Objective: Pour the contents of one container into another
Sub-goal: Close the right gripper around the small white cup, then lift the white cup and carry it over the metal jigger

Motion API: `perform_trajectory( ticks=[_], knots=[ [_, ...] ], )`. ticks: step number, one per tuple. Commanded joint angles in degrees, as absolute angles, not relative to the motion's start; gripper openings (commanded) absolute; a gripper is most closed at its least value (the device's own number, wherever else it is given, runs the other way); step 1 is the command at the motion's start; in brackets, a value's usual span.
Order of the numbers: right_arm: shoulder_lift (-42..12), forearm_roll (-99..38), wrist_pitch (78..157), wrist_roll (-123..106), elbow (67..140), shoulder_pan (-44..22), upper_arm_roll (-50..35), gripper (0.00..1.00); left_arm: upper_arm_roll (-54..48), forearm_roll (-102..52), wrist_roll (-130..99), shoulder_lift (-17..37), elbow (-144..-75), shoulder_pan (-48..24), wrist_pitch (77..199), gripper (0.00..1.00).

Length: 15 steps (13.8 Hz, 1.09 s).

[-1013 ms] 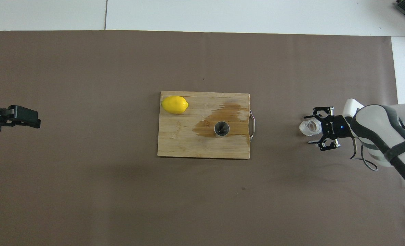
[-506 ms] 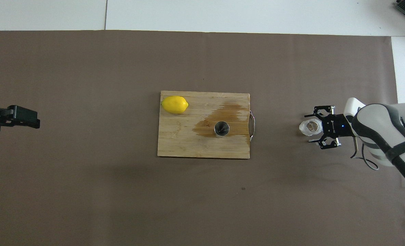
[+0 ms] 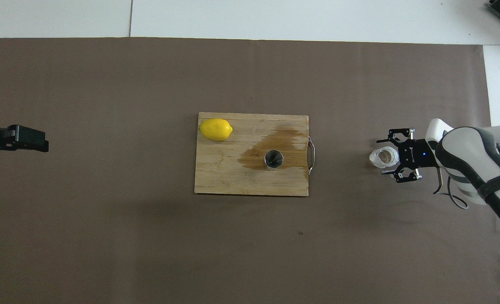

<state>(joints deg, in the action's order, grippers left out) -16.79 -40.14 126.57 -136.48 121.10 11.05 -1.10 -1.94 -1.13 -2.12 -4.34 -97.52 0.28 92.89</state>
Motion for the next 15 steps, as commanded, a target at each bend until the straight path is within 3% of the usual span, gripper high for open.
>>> perform_trajectory(
  ticks=[1,3,5,15],
  knots=[
    [-16.2,-41.5,125.9,-135.4,121.1,11.5,-1.6,0.84,-4.8,-1.7,-1.3,-2.9,-94.2,3.4,91.2,1.00],
    [-16.0,-41.5,125.9,-134.7,121.1,11.5,-1.6,0.39,-5.7,-2.0,-1.4,-2.2,-93.5,3.4,91.2,1.00],
    [-15.6,-41.5,125.8,-134.4,121.1,11.5,-1.6,0.14,-5.6,-2.1,-1.8,-0.8,-91.6,2.7,90.1,1.00],
    [-9.2,-39.1,123.3,-123.0,120.9,9.0,-2.0,0.11,-5.4,-2.2,-2.3,-2.2,-93.2,3.1,89.2,1.00]
  ],
)
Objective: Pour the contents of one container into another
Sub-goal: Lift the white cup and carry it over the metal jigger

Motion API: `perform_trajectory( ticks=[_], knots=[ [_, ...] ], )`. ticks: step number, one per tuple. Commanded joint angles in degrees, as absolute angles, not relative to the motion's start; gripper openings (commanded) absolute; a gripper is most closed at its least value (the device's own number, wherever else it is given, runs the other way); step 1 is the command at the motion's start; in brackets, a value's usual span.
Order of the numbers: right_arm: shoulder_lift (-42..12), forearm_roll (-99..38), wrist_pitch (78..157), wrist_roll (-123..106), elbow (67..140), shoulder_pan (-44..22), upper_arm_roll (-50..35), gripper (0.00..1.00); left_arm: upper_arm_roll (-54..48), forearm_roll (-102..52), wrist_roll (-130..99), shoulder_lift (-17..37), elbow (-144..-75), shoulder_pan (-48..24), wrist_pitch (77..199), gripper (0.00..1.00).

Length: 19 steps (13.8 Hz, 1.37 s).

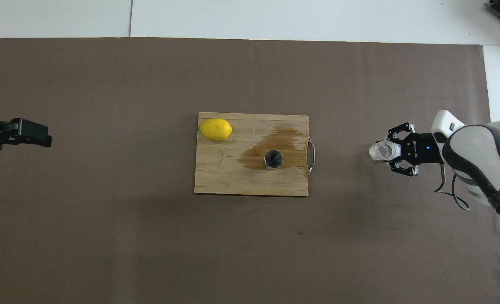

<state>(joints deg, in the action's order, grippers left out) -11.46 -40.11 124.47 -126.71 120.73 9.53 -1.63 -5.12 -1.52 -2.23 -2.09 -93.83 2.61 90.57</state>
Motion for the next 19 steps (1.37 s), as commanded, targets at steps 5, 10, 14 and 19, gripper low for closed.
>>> perform_trajectory(
  ticks=[5,10,14,19],
  knots=[
    [-7.7,-32.9,121.4,-113.0,117.0,4.3,-2.3,0.11,-5.4,-2.2,-2.3,-2.2,-93.2,3.3,89.2,1.00],
    [-7.7,-26.1,121.0,-104.7,112.9,-1.7,-2.4,0.11,-5.4,-2.2,-2.3,-2.2,-93.2,3.3,89.2,1.00],
    [-8.1,-19.8,119.9,-98.1,110.3,-6.8,-2.5,0.11,-5.4,-2.2,-2.3,-2.2,-93.2,3.3,89.2,1.00],
    [-8.2,-11.4,119.7,-86.7,108.8,-14.7,-2.5,0.11,-5.4,-2.2,-2.3,-2.2,-93.2,3.3,89.2,1.00]
  ],
)
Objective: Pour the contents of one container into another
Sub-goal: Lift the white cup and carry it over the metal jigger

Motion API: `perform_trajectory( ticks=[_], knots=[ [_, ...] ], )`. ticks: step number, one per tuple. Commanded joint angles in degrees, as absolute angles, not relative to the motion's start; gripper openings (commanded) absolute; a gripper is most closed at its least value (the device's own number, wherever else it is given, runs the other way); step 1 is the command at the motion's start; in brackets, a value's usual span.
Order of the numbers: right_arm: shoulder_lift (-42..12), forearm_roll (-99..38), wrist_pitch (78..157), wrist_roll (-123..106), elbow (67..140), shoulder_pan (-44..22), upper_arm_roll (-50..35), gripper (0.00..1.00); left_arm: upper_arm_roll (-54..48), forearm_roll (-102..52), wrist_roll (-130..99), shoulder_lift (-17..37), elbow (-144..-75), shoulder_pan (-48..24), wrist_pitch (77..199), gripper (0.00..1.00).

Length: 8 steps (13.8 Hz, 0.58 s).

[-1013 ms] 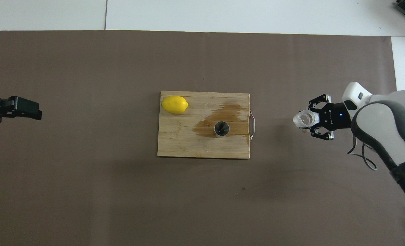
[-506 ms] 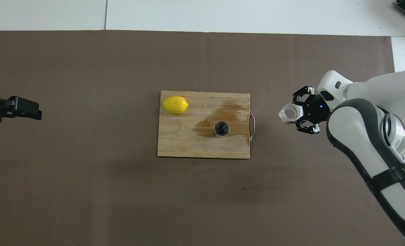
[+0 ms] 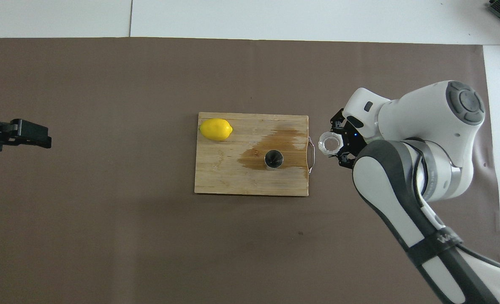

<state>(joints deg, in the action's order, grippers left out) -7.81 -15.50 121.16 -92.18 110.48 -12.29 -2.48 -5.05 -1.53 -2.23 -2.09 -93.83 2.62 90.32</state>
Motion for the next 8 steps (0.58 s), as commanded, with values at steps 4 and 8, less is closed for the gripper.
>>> perform_trajectory(
  ticks=[4,8],
  knots=[
    [-8.4,-7.2,119.3,-83.2,108.7,-18.9,-2.5,0.04,-5.4,-2.2,-2.3,-2.2,-93.2,3.3,89.2,1.00],
    [-8.9,-1.7,118.0,-82.6,107.8,-22.1,-2.5,0.00,-5.4,-2.2,-2.3,-2.2,-93.2,3.3,89.2,1.00]
  ],
)
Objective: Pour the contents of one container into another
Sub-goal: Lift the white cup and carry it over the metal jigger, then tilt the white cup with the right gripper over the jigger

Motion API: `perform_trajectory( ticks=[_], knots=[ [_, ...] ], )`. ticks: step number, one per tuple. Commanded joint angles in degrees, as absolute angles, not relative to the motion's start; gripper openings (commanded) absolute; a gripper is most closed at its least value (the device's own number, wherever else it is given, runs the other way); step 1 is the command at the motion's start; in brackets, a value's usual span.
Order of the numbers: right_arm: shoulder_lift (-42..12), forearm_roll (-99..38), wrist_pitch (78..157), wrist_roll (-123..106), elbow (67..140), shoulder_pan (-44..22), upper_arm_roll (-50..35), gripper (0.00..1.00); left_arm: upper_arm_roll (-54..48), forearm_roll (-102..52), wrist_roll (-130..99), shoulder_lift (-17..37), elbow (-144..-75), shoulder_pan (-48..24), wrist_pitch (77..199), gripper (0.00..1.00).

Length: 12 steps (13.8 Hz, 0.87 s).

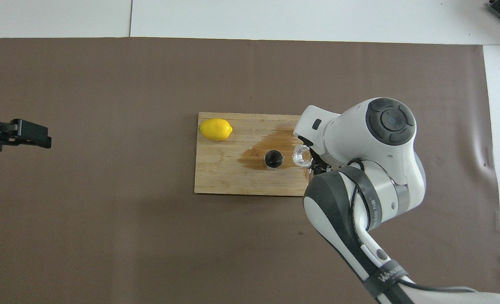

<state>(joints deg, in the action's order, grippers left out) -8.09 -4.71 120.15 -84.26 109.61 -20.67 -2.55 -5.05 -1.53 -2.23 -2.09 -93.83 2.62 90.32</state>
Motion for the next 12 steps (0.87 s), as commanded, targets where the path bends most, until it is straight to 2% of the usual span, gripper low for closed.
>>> perform_trajectory(
  ticks=[1,12],
  knots=[
    [-8.9,-0.8,117.3,-81.8,107.2,-22.2,-2.5,0.00,-5.4,-2.2,-2.3,-2.2,-93.2,3.3,89.2,1.00],
    [-13.5,2.4,116.0,-74.5,101.2,-23.8,-2.6,0.00,-5.4,-2.2,-2.3,-2.2,-93.2,3.3,89.2,1.00]
  ],
)
